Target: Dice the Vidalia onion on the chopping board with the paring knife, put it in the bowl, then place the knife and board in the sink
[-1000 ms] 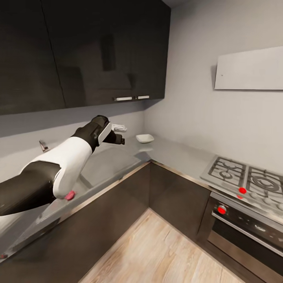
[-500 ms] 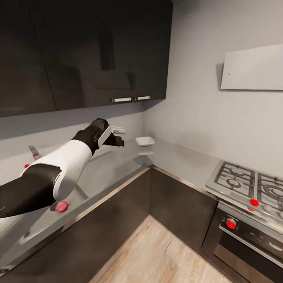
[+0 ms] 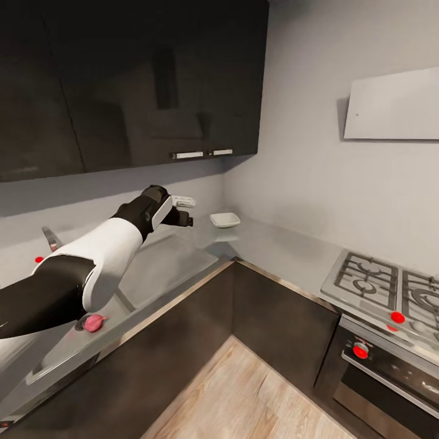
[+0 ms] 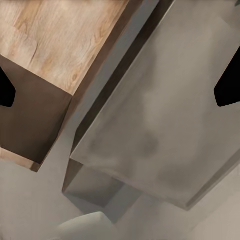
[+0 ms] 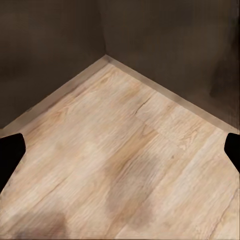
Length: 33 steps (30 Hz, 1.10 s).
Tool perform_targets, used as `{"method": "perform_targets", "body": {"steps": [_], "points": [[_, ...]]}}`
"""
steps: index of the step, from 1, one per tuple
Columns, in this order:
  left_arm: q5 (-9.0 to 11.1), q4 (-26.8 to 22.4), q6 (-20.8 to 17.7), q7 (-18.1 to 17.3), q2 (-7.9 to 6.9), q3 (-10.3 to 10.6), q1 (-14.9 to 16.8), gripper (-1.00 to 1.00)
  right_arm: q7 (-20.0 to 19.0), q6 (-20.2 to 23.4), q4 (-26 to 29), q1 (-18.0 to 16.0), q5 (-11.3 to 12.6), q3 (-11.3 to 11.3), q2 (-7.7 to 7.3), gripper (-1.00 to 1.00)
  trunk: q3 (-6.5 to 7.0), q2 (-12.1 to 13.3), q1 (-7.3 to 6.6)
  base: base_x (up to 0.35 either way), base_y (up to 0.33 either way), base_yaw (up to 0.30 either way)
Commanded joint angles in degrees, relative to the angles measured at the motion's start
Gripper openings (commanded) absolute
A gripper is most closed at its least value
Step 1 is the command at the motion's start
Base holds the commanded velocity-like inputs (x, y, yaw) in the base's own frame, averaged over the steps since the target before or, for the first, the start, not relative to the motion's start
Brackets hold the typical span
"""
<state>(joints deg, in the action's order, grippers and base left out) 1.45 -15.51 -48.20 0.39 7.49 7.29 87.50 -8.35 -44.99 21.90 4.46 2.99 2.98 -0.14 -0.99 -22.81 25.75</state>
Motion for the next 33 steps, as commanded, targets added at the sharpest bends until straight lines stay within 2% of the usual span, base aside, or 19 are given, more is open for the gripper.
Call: {"method": "perform_targets", "body": {"steps": [1,5,7,12,14,18,22,26,31,33], "points": [[0.15,-0.04,-0.23,0.04,-0.02,0.36,0.04,1.0,-0.54,-1.04,0.03,0.04,0.31,0.28,0.27,1.0,-0.1,-0.11,0.04,0.001,0.0,0.0],[0.14,0.02,-0.23,0.05,-0.02,0.36,0.03,1.0,0.34,-8.82,-1.96,0.93,-0.33,0.28,2.24,1.0,-0.1,-0.11,0.04,0.0,0.0,0.0],[0.13,0.03,-0.21,0.05,-0.02,0.36,0.03,1.0,1.6,-15.01,-6.59,1.54,-1.28,0.28,3.17,1.0,-0.1,-0.11,0.04,0.0,0.0,0.0],[0.13,0.04,-0.21,0.05,-0.02,0.36,0.03,1.0,3.06,-15.01,-16.32,1.84,-3.13,0.28,4.11,1.0,-0.1,-0.11,0.04,0.0,0.0,0.0],[0.13,0.04,-0.22,0.08,-0.02,0.36,0.04,1.0,3.47,-15.01,-19.49,2.63,-4.94,0.28,4.42,1.0,-0.1,-0.11,0.04,0.0,0.0,0.0],[0.13,0.04,-0.21,0.09,-0.02,0.36,0.02,1.0,3.69,-15.01,-20.56,6.34,-6.62,0.28,5.02,1.0,-0.1,-0.11,0.04,0.0,0.0,0.0],[0.13,0.04,-0.22,0.1,-0.02,0.36,0.02,1.0,3.78,-15.01,-20.87,10.29,-7.2,0.28,5.49,1.0,-0.1,-0.11,0.04,0.0,0.0,0.0],[0.13,0.04,-0.22,0.07,-0.02,0.36,0.04,1.0,3.85,-15.01,-20.97,11.89,-7.28,0.29,5.55,1.0,-0.1,-0.11,0.04,0.0,0.0,0.0],[0.13,0.04,-0.21,0.07,-0.02,0.36,0.04,1.0,5.59,-15.01,-20.69,12.49,-6.61,1.09,4.42,1.0,-0.1,-0.11,0.04,0.0,0.0,0.0],[0.13,0.02,-0.22,0.07,-0.02,0.36,0.04,1.0,8.72,-15.01,-19.99,12.55,-5.34,2.95,3.43,1.0,-0.1,-0.11,0.04,0.0,0.0,0.0]]}}
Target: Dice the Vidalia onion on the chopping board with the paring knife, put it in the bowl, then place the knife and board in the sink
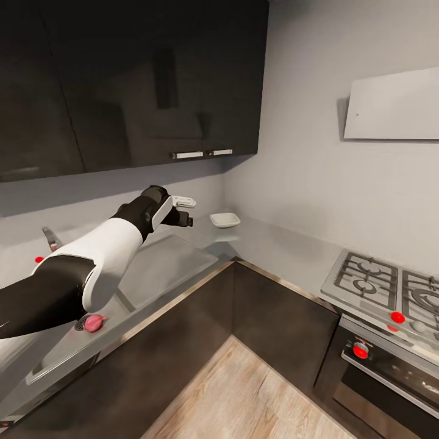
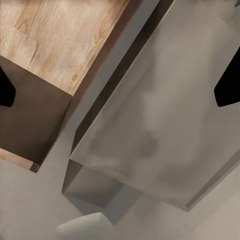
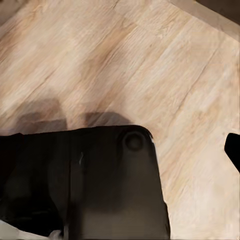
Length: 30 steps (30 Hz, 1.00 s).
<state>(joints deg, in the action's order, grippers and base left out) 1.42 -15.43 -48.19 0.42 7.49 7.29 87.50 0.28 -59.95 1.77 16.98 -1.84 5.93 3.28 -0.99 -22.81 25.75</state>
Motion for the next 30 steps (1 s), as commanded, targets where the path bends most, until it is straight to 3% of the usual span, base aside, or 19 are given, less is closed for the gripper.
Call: {"method": "perform_targets", "body": {"steps": [1,5,7,16,30], "points": [[0.16,-0.09,-0.23,0.04,-0.02,0.36,0.04,1.0,2.03,-0.05,0.94,0.05,0.18,1.01,-0.4,1.0,-0.11,-0.11,0.04,0.0,0.0,0.0],[0.16,-0.15,-0.24,0.06,-0.07,0.36,0.01,1.0,7.27,-0.05,6.31,0.07,1.55,2.62,-1.16,1.0,-0.11,-0.11,0.04,0.0,0.0,0.0],[0.16,-0.25,-0.24,0.08,-0.09,0.36,0.02,1.0,7.81,-0.05,7.85,0.07,1.75,2.78,-1.33,1.0,-0.11,-0.11,0.04,0.0,0.0,0.0],[0.19,-0.39,-0.24,0.03,-0.03,0.36,0.04,1.0,8.05,3.51,10.34,0.07,1.93,2.95,-1.91,1.0,-0.11,-0.11,0.04,0.0,0.0,0.0],[0.19,-0.05,-0.25,0.03,-0.02,0.36,-0.39,1.0,7.18,3.88,9.84,0.07,1.67,2.64,-1.44,1.0,-0.11,-0.11,0.04,0.105,-0.088,0.0]]}}
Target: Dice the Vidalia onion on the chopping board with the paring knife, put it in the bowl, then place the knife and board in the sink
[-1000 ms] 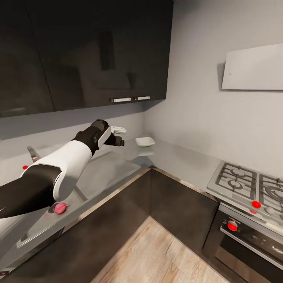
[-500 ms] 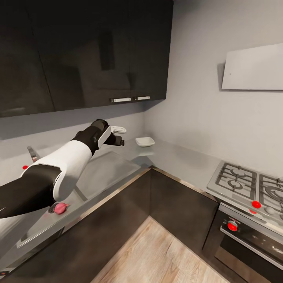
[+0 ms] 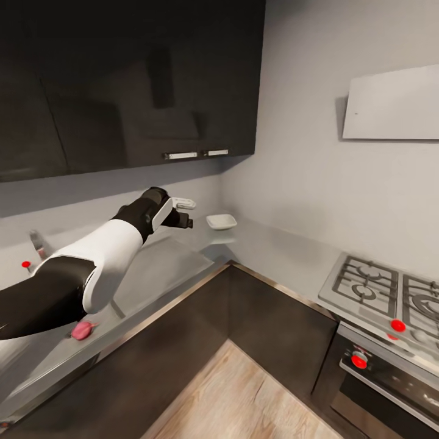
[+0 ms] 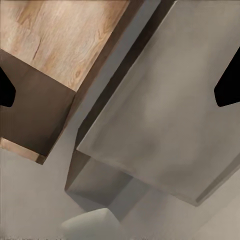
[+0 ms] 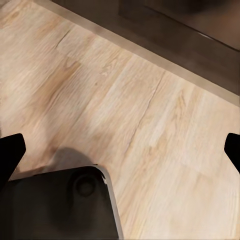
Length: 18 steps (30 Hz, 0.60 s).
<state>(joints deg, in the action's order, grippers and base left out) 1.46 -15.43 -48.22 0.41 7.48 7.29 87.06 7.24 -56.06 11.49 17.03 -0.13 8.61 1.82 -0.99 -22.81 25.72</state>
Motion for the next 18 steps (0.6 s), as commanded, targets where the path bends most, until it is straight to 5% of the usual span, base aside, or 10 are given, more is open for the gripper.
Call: {"method": "perform_targets", "body": {"steps": [1,10,18], "points": [[0.15,-0.04,-0.22,0.04,-0.03,0.36,0.05,1.0,-0.15,-0.01,0.12,0.02,-0.03,-0.05,0.05,1.0,-0.1,-0.11,0.06,0.232,-0.195,0.0],[0.13,-0.04,-0.25,0.03,-0.1,0.36,0.04,1.0,-2.35,0.07,-0.05,0.02,-0.05,-0.12,0.15,1.0,-0.46,-0.11,0.06,0.241,-0.178,0.0],[0.13,0.02,-0.29,0.03,-0.1,0.36,0.04,1.0,-2.49,0.08,-0.11,0.02,-0.04,-0.17,0.2,1.0,-1.17,-0.11,0.06,0.28,0.037,0.0]]}}
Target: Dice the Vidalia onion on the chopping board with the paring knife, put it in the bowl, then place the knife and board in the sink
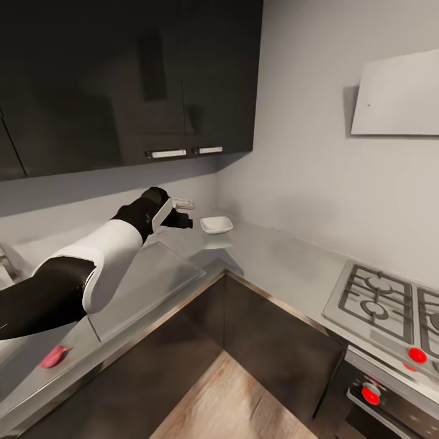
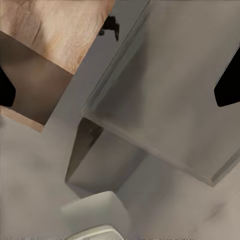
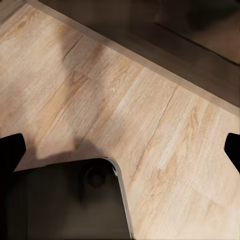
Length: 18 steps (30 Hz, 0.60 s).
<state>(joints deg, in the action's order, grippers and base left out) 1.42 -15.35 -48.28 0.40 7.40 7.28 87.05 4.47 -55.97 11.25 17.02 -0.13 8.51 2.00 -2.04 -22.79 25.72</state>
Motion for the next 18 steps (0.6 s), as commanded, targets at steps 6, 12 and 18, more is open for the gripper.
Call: {"method": "perform_targets", "body": {"steps": [6,12,18], "points": [[0.16,-0.06,-0.19,0.04,-0.17,0.37,0.01,1.0,0.28,-0.02,0.09,0.03,-0.05,-0.07,0.02,1.0,-0.65,-0.12,0.07,0.289,0.068,0.0],[0.16,-0.11,-0.2,0.04,-0.19,0.44,-0.13,1.0,0.28,-0.02,0.09,0.03,-0.09,-0.07,0.02,1.0,-0.81,-0.12,0.07,0.258,0.106,0.0],[0.16,-0.12,-0.19,0.06,-0.19,0.45,-0.22,1.0,0.28,-0.02,0.09,0.03,-0.06,0.0,0.02,1.0,-0.83,-0.12,0.07,0.069,0.014,0.0]]}}
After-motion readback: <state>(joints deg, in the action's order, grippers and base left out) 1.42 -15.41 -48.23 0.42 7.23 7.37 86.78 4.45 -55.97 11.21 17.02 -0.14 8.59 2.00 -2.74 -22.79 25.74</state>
